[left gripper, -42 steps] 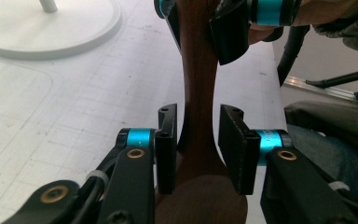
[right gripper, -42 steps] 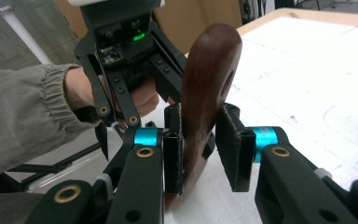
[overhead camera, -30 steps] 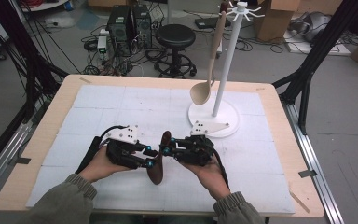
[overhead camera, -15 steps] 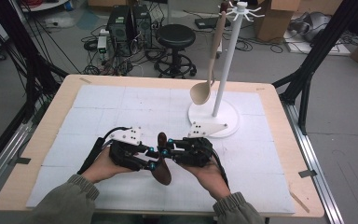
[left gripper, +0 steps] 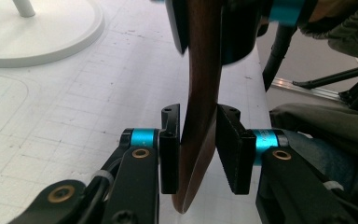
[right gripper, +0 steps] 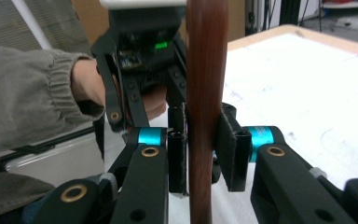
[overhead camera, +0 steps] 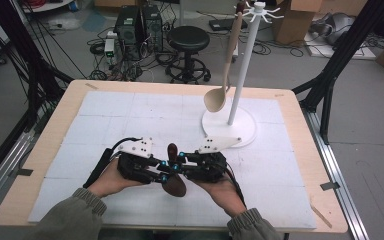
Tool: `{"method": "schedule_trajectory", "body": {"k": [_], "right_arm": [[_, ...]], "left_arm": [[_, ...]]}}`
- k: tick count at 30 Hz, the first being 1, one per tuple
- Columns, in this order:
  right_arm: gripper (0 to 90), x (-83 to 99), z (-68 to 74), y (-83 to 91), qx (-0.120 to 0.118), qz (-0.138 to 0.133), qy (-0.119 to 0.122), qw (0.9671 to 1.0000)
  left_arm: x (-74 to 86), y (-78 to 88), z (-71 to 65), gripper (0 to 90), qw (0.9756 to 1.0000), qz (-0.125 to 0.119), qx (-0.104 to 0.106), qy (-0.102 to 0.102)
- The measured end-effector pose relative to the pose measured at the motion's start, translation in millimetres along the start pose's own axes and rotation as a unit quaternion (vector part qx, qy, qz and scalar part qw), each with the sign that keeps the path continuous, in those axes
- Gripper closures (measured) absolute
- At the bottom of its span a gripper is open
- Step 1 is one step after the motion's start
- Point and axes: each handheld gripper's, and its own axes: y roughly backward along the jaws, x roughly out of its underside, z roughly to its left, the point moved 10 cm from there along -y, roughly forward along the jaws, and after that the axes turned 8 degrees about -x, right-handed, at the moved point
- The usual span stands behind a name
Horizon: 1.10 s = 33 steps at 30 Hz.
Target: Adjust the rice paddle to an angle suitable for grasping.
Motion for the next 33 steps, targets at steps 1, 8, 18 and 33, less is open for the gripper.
{"method": "schedule_trajectory", "body": {"k": [1, 8, 18, 33], "right_arm": [[75.9, 4.0, -0.5, -1.3, 0.002, 0.006, 0.000, 1.0000], [76.6, 7.0, -2.1, -3.1, 0.004, 0.002, 0.005, 1.0000], [77.4, 1.0, -6.4, 7.4, 0.001, -0.012, 0.002, 0.9999], [77.4, -14.2, -30.6, 55.9, 0.028, -0.021, -0.011, 0.9993]], "left_arm": [[0.1, -0.1, 0.2, 71.1, 1.0000, 0.000, -0.001, -0.001], [0.0, 0.4, 0.7, 71.7, 1.0000, 0.000, -0.003, -0.001], [-2.7, 13.0, 1.8, 61.8, 0.9999, -0.013, -0.008, 0.007], [11.8, 53.0, 18.0, 52.9, 0.9976, -0.028, -0.057, 0.027]]}}
